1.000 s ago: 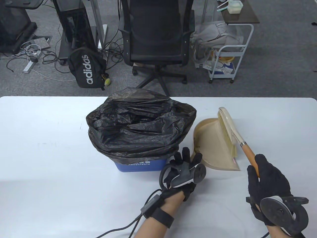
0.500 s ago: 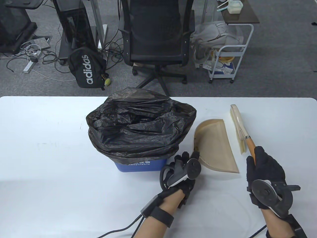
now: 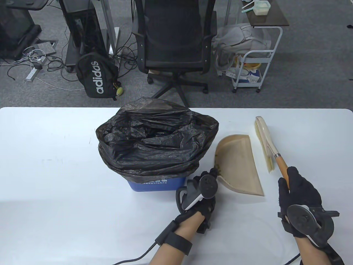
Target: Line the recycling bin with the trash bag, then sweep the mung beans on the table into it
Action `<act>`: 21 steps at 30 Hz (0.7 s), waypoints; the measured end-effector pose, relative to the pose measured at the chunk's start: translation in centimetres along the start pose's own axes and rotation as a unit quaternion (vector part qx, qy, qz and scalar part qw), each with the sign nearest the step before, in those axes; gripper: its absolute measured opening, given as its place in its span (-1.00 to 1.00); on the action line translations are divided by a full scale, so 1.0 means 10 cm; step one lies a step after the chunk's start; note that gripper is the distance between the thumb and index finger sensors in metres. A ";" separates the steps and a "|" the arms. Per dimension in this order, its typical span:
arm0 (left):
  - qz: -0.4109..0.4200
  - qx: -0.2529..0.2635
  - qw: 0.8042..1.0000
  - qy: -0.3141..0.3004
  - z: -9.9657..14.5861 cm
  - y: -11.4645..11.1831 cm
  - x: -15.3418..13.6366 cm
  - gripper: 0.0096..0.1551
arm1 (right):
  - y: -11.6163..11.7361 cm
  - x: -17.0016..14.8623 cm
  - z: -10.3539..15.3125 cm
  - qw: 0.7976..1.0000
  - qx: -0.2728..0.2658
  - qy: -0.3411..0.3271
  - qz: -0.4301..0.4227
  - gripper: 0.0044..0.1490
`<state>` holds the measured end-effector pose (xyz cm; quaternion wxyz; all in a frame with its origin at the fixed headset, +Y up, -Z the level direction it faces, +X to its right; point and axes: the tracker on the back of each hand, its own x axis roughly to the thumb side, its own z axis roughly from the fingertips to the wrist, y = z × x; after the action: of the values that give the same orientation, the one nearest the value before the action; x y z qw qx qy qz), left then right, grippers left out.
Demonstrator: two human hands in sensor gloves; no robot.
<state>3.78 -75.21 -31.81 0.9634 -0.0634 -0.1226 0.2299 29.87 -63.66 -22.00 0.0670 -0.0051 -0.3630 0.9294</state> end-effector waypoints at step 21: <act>0.044 0.006 0.999 0.000 0.18 0.22 0.01 -0.15 | -0.01 0.02 0.02 1.000 0.005 -0.009 -0.010 -0.32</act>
<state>2.50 -73.11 -30.48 0.9527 -0.0626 -0.1179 0.2729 29.65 -63.67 -21.74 0.0729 0.0073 -0.3590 0.9305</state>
